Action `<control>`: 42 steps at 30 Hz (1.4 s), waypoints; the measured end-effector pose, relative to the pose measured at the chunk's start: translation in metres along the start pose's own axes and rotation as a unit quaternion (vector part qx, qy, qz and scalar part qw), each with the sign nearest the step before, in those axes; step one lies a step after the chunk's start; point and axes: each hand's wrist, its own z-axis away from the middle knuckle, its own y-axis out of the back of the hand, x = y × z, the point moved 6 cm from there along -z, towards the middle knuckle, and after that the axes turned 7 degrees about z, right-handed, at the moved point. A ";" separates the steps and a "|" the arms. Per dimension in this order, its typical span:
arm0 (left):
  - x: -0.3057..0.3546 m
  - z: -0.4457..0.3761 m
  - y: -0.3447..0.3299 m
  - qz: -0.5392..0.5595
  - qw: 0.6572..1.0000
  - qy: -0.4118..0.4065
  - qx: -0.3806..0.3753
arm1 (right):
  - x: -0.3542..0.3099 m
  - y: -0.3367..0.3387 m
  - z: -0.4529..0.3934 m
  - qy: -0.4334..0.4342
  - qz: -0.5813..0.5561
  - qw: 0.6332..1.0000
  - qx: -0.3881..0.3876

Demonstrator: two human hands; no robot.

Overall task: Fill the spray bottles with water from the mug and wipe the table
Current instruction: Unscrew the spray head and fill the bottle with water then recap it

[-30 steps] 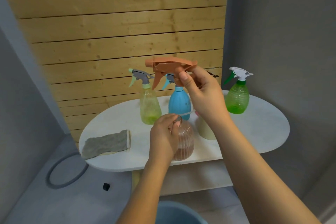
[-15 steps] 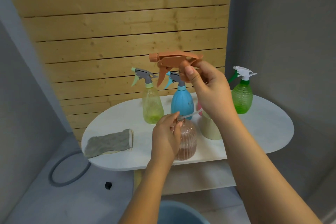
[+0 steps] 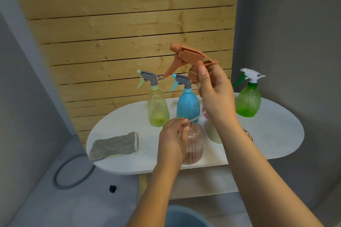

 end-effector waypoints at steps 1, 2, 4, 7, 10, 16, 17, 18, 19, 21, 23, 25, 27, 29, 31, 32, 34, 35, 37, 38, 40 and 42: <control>0.000 0.000 0.000 0.000 1.000 0.001 -0.001 | 0.001 0.002 -0.001 -0.003 0.000 1.000 0.015; 0.000 0.000 0.000 -0.002 1.000 0.000 -0.002 | 0.002 0.004 -0.002 -0.005 -0.002 1.000 0.028; 0.000 0.000 0.000 0.000 1.000 -0.006 0.001 | 0.004 0.005 -0.004 -0.015 -0.005 0.999 0.036; -0.001 0.001 -0.001 -0.005 1.000 -0.008 0.002 | 0.006 -0.001 -0.004 -0.028 -0.022 0.999 0.019; -0.001 0.001 -0.002 -0.006 1.000 -0.009 0.005 | 0.008 -0.014 -0.002 -0.032 -0.051 0.998 -0.029; -0.003 0.002 0.000 0.045 0.998 0.049 0.023 | 0.040 -0.035 0.012 -0.097 -0.003 0.992 -0.078; -0.003 0.002 0.000 0.051 0.997 0.050 0.024 | 0.045 -0.034 0.012 -0.114 -0.011 0.990 -0.076; -0.003 0.003 0.001 0.062 0.996 0.055 0.025 | 0.049 -0.034 0.012 -0.131 -0.016 0.988 -0.076; -0.003 0.004 0.001 0.074 0.995 0.061 0.028 | 0.053 -0.034 0.013 -0.145 -0.016 0.986 -0.081; -0.005 0.004 0.002 0.095 0.992 0.079 0.037 | 0.060 -0.035 0.016 -0.168 0.005 0.980 -0.105; -0.007 0.004 0.003 0.114 0.987 0.106 0.042 | 0.066 -0.037 0.022 -0.183 0.034 0.974 -0.132; -0.008 0.004 0.002 0.130 0.982 0.128 0.041 | 0.070 -0.035 0.025 -0.177 0.065 0.970 -0.155; -0.009 0.002 0.003 0.151 0.976 0.150 0.044 | 0.072 -0.032 0.027 -0.175 0.079 0.966 -0.175; -0.011 0.001 0.004 0.176 0.967 0.177 0.046 | 0.076 -0.029 0.030 -0.177 0.097 0.959 -0.199; -0.014 0.002 0.004 0.177 0.964 0.192 0.046 | 0.081 -0.026 0.034 -0.164 0.130 0.954 -0.217; -0.015 0.003 0.004 0.164 0.967 0.192 0.042 | 0.082 -0.025 0.036 -0.155 0.143 0.953 -0.219; -0.018 0.006 0.001 0.141 0.971 0.191 0.035 | 0.088 -0.022 0.041 -0.143 0.154 0.952 -0.224; -0.020 0.008 0.000 0.138 0.970 0.197 0.031 | 0.092 -0.020 0.043 -0.148 0.151 0.951 -0.228; -0.023 0.011 -0.003 0.150 0.963 0.221 0.021 | 0.096 -0.018 0.048 -0.167 0.136 0.947 -0.238; -0.024 0.012 -0.004 0.156 0.961 0.228 0.018 | 0.096 -0.017 0.049 -0.169 0.127 0.948 -0.240; -0.025 0.013 -0.003 0.160 0.960 0.228 0.019 | 0.096 -0.015 0.051 -0.165 0.112 0.951 -0.234; -0.025 0.015 -0.003 0.157 0.962 0.223 0.025 | 0.097 -0.016 0.053 -0.164 0.113 0.952 -0.233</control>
